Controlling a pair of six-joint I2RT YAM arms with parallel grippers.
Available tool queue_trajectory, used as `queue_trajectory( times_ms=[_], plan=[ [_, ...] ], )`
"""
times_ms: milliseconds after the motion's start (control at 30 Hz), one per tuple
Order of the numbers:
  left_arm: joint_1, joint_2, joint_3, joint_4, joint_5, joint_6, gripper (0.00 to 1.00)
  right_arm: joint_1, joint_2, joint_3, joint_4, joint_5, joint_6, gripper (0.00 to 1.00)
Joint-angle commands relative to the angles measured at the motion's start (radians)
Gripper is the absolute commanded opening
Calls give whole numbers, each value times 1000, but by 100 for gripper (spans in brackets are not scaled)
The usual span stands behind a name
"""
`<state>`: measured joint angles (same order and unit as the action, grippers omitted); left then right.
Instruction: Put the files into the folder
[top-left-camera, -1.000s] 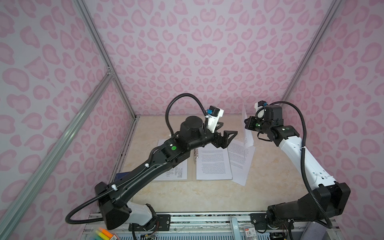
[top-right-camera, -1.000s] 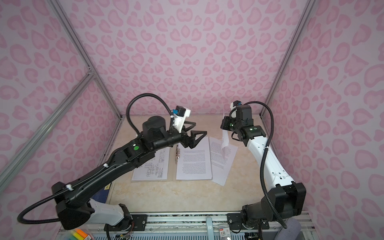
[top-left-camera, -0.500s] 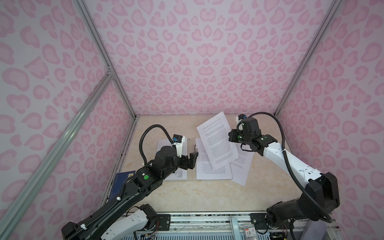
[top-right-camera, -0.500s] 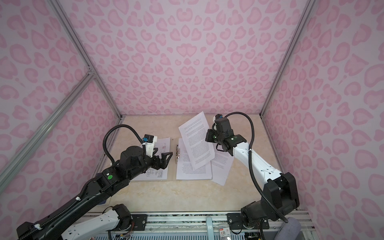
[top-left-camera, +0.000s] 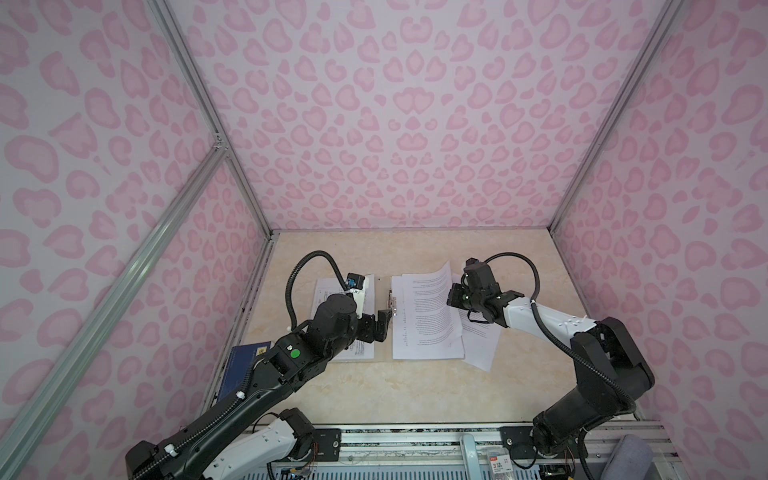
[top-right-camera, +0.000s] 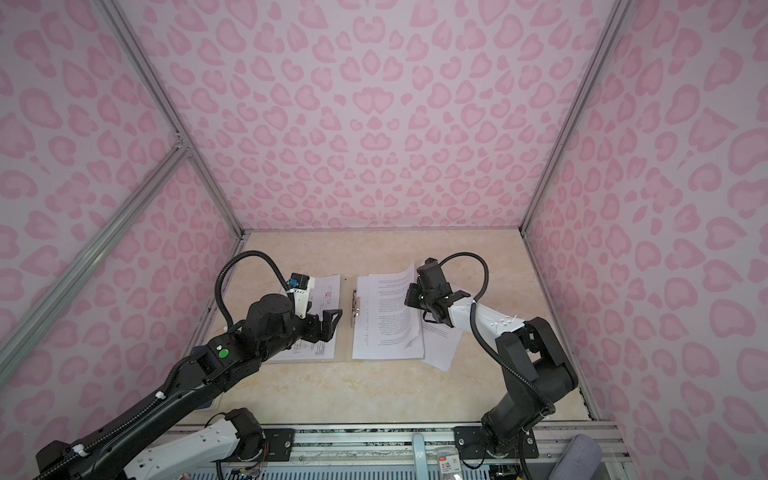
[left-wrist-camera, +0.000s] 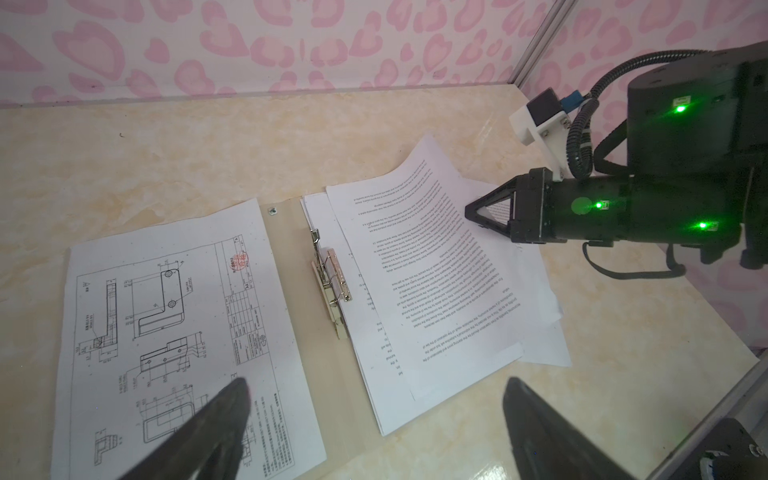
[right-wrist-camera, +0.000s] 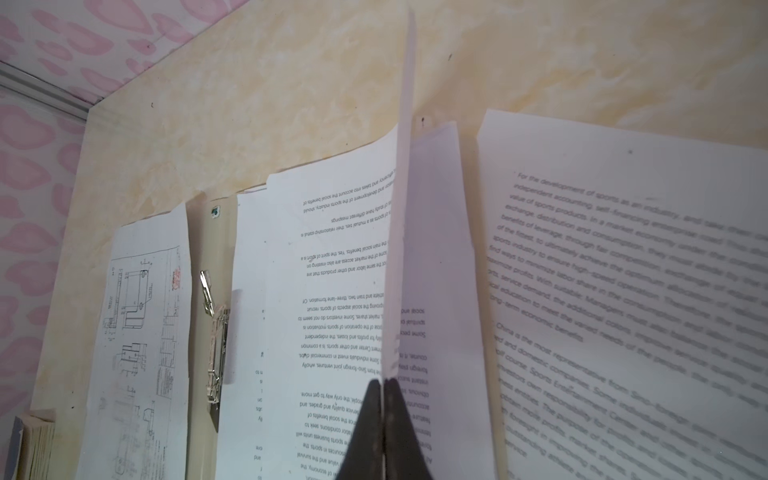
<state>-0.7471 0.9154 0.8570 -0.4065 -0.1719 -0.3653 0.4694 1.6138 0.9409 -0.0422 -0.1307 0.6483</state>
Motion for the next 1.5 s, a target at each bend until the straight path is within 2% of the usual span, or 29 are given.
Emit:
queue_trajectory(
  times_ms=[0, 1400, 1467],
  plan=[
    [2, 10, 7, -3, 0, 6, 96, 11, 22, 5, 49, 19, 29, 0],
    [12, 28, 17, -11, 18, -10, 96, 55, 43, -58, 67, 0, 86, 0],
    [11, 37, 23, -10, 27, -13, 96, 55, 36, -66, 66, 17, 89, 10]
  ],
)
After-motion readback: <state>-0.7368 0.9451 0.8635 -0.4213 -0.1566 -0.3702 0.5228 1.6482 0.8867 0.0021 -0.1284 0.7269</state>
